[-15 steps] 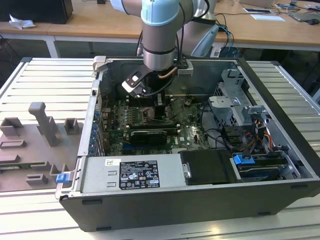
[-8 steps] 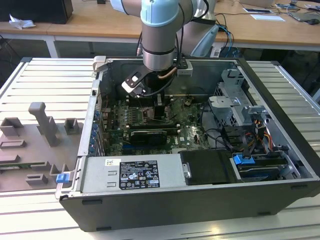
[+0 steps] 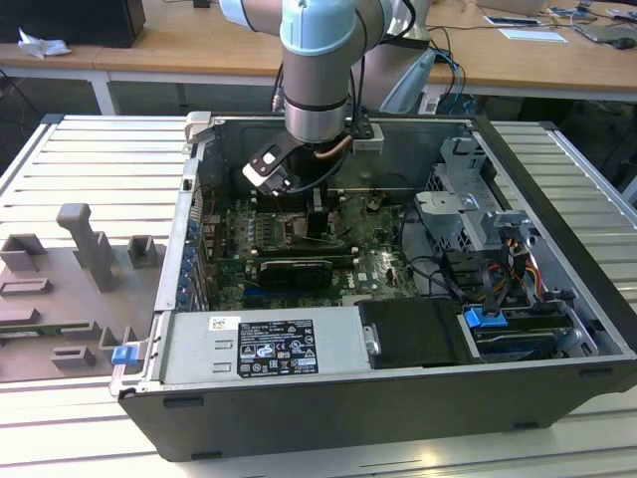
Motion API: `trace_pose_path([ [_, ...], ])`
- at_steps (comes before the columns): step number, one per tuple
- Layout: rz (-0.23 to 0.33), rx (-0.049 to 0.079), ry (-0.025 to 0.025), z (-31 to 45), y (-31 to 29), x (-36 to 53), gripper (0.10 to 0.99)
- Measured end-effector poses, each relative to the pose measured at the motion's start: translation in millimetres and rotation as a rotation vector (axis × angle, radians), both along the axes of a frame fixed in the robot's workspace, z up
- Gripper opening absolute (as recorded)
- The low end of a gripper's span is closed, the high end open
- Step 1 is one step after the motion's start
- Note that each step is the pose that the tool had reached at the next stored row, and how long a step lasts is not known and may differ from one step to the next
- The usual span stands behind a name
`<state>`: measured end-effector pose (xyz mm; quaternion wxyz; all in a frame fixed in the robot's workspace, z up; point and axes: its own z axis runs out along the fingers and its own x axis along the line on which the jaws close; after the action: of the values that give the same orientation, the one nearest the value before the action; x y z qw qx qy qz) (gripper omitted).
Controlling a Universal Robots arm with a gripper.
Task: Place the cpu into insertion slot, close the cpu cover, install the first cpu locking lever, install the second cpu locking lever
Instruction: 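Place the cpu into insertion slot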
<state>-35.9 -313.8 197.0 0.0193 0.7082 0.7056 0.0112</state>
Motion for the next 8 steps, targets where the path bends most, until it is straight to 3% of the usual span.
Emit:
trace_pose_path([
  [2,0.000,0.000,0.0001,-0.1,0.0,0.0,0.553],
  [3,0.000,0.000,0.0001,-0.1,0.0,0.0,0.620],
  [8,-0.001,0.000,0.0002,4.4,-0.1,0.0,0.620],
])
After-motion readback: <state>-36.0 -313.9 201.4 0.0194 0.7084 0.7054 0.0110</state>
